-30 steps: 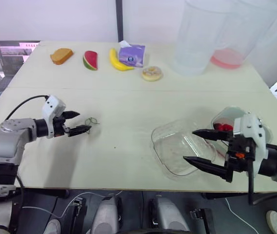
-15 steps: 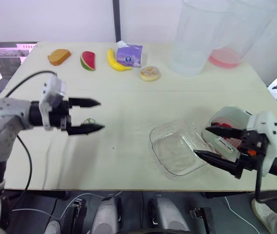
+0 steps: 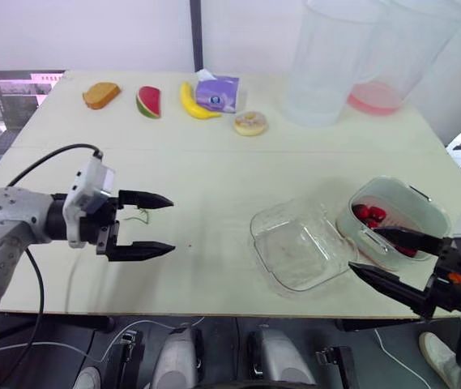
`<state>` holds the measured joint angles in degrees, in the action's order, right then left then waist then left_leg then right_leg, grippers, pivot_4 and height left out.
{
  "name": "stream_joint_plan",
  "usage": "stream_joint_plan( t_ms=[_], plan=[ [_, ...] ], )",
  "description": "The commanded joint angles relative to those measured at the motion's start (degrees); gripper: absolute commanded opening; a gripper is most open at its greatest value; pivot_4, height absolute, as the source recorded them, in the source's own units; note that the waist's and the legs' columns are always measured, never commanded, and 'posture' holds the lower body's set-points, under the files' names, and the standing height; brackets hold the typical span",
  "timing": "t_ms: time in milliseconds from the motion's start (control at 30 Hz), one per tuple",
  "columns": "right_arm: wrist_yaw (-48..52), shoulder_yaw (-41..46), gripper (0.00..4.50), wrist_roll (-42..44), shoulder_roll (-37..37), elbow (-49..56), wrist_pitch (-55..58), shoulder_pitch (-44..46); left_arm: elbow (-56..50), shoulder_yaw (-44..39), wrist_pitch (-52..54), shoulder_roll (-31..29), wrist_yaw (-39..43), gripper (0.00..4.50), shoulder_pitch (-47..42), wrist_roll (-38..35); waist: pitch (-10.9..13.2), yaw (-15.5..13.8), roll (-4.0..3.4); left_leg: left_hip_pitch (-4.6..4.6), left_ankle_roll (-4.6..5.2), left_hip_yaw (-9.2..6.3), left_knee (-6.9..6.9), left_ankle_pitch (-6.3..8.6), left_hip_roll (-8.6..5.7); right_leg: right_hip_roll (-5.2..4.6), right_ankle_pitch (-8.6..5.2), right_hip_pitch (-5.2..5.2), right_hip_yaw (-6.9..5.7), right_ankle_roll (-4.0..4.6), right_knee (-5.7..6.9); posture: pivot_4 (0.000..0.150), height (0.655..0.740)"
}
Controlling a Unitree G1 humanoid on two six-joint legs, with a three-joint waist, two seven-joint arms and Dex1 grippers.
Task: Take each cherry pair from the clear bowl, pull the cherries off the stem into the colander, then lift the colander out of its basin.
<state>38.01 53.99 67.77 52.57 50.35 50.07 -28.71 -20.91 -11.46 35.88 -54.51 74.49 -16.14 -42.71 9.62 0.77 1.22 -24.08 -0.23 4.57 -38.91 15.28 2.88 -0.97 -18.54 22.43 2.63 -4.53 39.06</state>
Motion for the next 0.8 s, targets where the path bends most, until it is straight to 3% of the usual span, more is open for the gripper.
stream_joint_plan(
  t_ms=[33, 333, 500, 800],
  plan=[
    [-2.42, 2.27, 4.5, 0.54, -0.49, 0.59, -0.67, -0.56, -0.96, -0.1, -0.59, 0.22, 0.07, 4.44, -1.69, -1.49, 0.0, -0.11, 0.0, 0.0, 0.0, 0.0, 0.0, 0.0, -0.01, -0.01, 0.0, -0.01, 0.0, 0.0, 0.0, 0.15, 0.74],
    [-13.16, 0.6, 4.5, -2.6, 5.17, -4.76, 7.07, 1.2, -8.98, 3.84, -0.56, -1.07, 1.79, 4.44, -2.77, -3.25, -0.01, 0.0, -0.02, 0.0, 0.0, 0.02, 0.0, 0.0, -0.01, -0.01, 0.0, 0.01, 0.04, 0.01, -0.01, 0.15, 0.74],
    [-19.97, -8.28, 4.5, -4.3, 11.14, -11.1, 14.02, 8.61, -8.77, 6.37, -1.05, 0.12, 0.98, 4.44, -5.36, -2.68, -0.01, 0.09, -0.01, 0.01, 0.0, 0.07, 0.0, 0.0, -0.01, 0.06, -0.01, 0.06, 0.14, 0.03, -0.01, 0.15, 0.74],
    [-18.19, -20.74, 4.5, -10.92, 14.9, -15.55, 17.51, 16.57, -9.49, 7.57, -1.18, 1.56, -1.47, 4.44, -6.44, -2.57, 0.0, 0.02, -0.02, -0.17, 0.0, 0.06, 0.01, 0.0, 0.0, 0.15, 0.0, 0.22, 0.17, 0.0, 0.0, 0.15, 0.74]
  ],
)
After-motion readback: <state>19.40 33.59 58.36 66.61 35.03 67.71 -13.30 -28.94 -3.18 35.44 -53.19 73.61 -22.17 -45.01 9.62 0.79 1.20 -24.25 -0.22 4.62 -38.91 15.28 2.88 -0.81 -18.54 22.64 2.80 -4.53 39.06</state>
